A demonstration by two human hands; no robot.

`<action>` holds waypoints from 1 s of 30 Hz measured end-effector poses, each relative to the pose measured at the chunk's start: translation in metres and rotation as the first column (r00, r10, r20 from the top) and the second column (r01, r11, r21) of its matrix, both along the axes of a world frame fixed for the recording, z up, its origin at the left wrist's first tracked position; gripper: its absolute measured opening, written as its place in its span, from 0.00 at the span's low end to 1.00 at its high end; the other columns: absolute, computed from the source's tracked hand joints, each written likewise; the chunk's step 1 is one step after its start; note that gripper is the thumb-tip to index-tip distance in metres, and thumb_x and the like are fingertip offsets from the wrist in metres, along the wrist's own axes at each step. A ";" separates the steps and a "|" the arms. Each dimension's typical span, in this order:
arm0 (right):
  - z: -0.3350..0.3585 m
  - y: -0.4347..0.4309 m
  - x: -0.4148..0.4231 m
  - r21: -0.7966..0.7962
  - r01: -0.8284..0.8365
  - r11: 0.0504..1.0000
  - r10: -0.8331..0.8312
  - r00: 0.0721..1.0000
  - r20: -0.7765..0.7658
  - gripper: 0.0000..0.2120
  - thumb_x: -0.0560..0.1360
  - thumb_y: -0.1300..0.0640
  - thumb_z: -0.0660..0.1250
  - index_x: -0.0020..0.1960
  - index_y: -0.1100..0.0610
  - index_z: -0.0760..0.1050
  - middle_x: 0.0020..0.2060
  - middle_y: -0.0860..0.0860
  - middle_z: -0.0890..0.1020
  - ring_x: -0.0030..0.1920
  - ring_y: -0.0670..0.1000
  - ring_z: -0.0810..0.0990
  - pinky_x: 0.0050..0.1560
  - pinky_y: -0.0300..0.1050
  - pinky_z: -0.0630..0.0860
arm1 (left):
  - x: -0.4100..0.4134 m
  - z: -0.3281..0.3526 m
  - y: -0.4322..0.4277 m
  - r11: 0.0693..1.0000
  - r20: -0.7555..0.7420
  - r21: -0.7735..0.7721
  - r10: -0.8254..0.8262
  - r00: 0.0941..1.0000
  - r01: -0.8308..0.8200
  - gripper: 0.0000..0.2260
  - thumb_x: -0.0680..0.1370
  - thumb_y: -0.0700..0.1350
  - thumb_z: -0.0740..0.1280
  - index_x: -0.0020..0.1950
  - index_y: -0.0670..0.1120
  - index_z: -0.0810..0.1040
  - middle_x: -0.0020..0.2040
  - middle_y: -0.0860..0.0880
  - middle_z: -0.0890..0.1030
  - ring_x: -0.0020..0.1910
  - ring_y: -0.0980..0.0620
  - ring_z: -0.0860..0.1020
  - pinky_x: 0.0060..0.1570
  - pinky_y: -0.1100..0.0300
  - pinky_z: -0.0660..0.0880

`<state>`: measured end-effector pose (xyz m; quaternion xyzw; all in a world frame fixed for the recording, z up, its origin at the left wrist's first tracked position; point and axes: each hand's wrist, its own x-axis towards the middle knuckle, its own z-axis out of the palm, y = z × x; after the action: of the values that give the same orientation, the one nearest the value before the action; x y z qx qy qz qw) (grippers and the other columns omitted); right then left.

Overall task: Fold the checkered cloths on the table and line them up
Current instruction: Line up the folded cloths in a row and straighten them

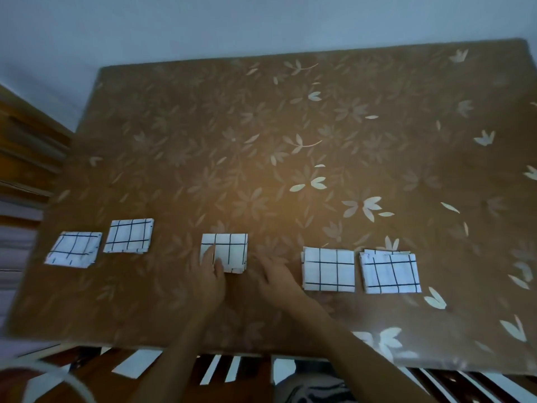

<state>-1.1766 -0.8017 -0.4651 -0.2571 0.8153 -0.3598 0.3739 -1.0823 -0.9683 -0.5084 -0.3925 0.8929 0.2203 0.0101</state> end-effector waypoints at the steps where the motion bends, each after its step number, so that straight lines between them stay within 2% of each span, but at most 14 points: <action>1: -0.001 -0.008 0.002 -0.006 0.029 1.000 -0.029 1.000 0.003 0.22 0.80 0.60 0.60 0.74 0.56 0.66 0.68 0.57 0.73 0.67 0.57 0.72 0.67 0.48 0.67 | 0.003 -0.002 -0.008 0.997 -0.022 0.076 0.012 1.000 -0.011 0.16 0.83 0.46 0.63 0.69 0.44 0.75 0.69 0.38 0.75 0.67 0.37 0.73 0.69 0.43 0.70; 5: -0.008 -0.033 0.007 0.046 0.150 0.988 -0.148 0.987 -0.056 0.23 0.79 0.61 0.59 0.74 0.57 0.64 0.71 0.55 0.69 0.70 0.57 0.68 0.71 0.53 0.67 | 0.008 -0.003 -0.027 0.992 -0.053 0.104 -0.065 0.996 0.070 0.10 0.78 0.41 0.71 0.58 0.41 0.82 0.59 0.41 0.81 0.59 0.41 0.77 0.60 0.51 0.73; 9: -0.019 -0.051 -0.008 0.201 0.042 0.979 0.024 0.948 -0.317 0.30 0.78 0.63 0.62 0.78 0.56 0.58 0.76 0.54 0.62 0.72 0.57 0.64 0.71 0.53 0.65 | 0.003 -0.008 -0.041 0.935 -0.035 0.173 -0.309 0.951 0.310 0.13 0.77 0.41 0.64 0.57 0.39 0.83 0.58 0.39 0.82 0.57 0.39 0.79 0.61 0.51 0.74; 12: -0.025 -0.060 -0.015 0.282 0.050 0.958 0.060 0.928 -0.368 0.28 0.78 0.62 0.62 0.76 0.54 0.59 0.71 0.54 0.69 0.66 0.57 0.70 0.65 0.52 0.70 | -0.004 -0.008 -0.037 0.865 -0.144 0.063 -0.486 0.862 0.498 0.11 0.76 0.40 0.62 0.50 0.43 0.84 0.60 0.43 0.82 0.55 0.42 0.79 0.53 0.51 0.78; 15: -0.028 -0.055 -0.007 0.395 0.115 0.912 0.002 0.959 -0.283 0.25 0.79 0.59 0.61 0.74 0.53 0.58 0.61 0.56 0.76 0.55 0.59 0.80 0.51 0.52 0.78 | -0.012 -0.010 -0.033 0.818 -0.194 0.036 -0.558 0.807 0.574 0.13 0.76 0.43 0.59 0.49 0.44 0.83 0.66 0.42 0.79 0.63 0.42 0.75 0.59 0.51 0.74; 17: -0.031 -0.049 0.004 0.414 0.174 0.893 -0.069 0.964 -0.256 0.26 0.79 0.57 0.62 0.73 0.52 0.55 0.52 0.57 0.82 0.48 0.60 0.83 0.44 0.52 0.80 | -0.012 -0.010 -0.033 0.834 -0.142 0.061 -0.536 0.832 0.548 0.13 0.77 0.44 0.60 0.53 0.46 0.83 0.66 0.43 0.79 0.63 0.43 0.76 0.61 0.48 0.75; 18: -0.031 -0.046 0.010 0.383 0.230 0.895 -0.160 0.965 -0.206 0.27 0.78 0.57 0.63 0.73 0.52 0.55 0.50 0.57 0.83 0.48 0.60 0.83 0.43 0.51 0.79 | -0.011 -0.006 -0.032 0.856 -0.102 0.062 -0.506 0.856 0.513 0.12 0.78 0.42 0.62 0.56 0.48 0.83 0.65 0.44 0.79 0.62 0.44 0.77 0.60 0.47 0.76; 20: -0.032 -0.043 0.019 0.308 0.393 0.867 -0.406 0.914 -0.023 0.21 0.78 0.59 0.64 0.69 0.55 0.63 0.48 0.55 0.82 0.49 0.57 0.82 0.45 0.47 0.77 | -0.001 -0.004 -0.032 0.915 -0.081 0.020 -0.401 0.912 0.404 0.12 0.79 0.43 0.64 0.60 0.48 0.81 0.61 0.46 0.79 0.58 0.46 0.78 0.58 0.49 0.77; 22: -0.035 -0.039 0.025 0.299 0.528 0.795 -0.564 0.824 0.046 0.15 0.77 0.58 0.63 0.63 0.58 0.69 0.46 0.53 0.82 0.47 0.56 0.83 0.48 0.48 0.79 | 0.011 0.007 -0.029 0.976 -0.038 0.036 -0.211 0.977 0.213 0.11 0.80 0.52 0.64 0.59 0.49 0.78 0.56 0.47 0.78 0.52 0.48 0.78 0.52 0.52 0.77; 24: -0.036 -0.035 0.033 0.311 0.564 0.765 -0.603 0.797 0.039 0.16 0.77 0.57 0.63 0.63 0.60 0.69 0.46 0.55 0.83 0.47 0.57 0.83 0.47 0.48 0.79 | 0.020 0.008 -0.017 0.980 0.030 0.185 -0.081 0.996 0.075 0.16 0.78 0.59 0.66 0.57 0.49 0.74 0.53 0.49 0.76 0.49 0.51 0.77 0.47 0.55 0.76; 26: -0.032 -0.035 0.040 0.330 0.529 0.782 -0.548 0.836 -0.042 0.15 0.77 0.58 0.63 0.62 0.61 0.67 0.50 0.57 0.81 0.50 0.59 0.82 0.44 0.45 0.74 | 0.035 0.005 -0.007 0.943 0.025 0.317 -0.114 0.993 0.100 0.19 0.74 0.62 0.69 0.57 0.50 0.72 0.52 0.51 0.77 0.50 0.52 0.77 0.48 0.54 0.77; 27: -0.031 -0.035 0.043 0.323 0.509 0.798 -0.490 0.860 -0.145 0.15 0.77 0.60 0.63 0.62 0.61 0.67 0.52 0.58 0.80 0.51 0.60 0.81 0.43 0.46 0.73 | 0.039 0.006 -0.003 0.932 -0.001 0.329 -0.157 0.988 0.148 0.20 0.74 0.60 0.70 0.59 0.50 0.73 0.54 0.51 0.77 0.52 0.51 0.77 0.50 0.53 0.77; 28: -0.029 -0.035 0.042 0.307 0.469 0.828 -0.397 0.877 -0.271 0.16 0.76 0.62 0.63 0.63 0.61 0.67 0.55 0.58 0.77 0.53 0.60 0.79 0.46 0.46 0.73 | 0.046 0.007 -0.007 0.916 -0.042 0.346 -0.200 0.979 0.202 0.20 0.75 0.58 0.71 0.62 0.51 0.73 0.56 0.50 0.76 0.55 0.51 0.77 0.53 0.54 0.76; 30: -0.030 -0.036 0.036 0.289 0.298 0.910 -0.136 0.871 -0.473 0.26 0.71 0.65 0.66 0.68 0.59 0.67 0.64 0.57 0.72 0.59 0.59 0.74 0.56 0.48 0.73 | 0.033 0.006 0.006 0.910 -0.047 0.310 -0.277 0.960 0.277 0.20 0.78 0.53 0.69 0.68 0.50 0.71 0.62 0.50 0.75 0.60 0.52 0.74 0.58 0.60 0.70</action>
<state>-1.1402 -0.8378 -0.4950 -0.1661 0.9536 -0.1802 0.1750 -1.0492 -0.9626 -0.5020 -0.2553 0.8931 0.3558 0.1026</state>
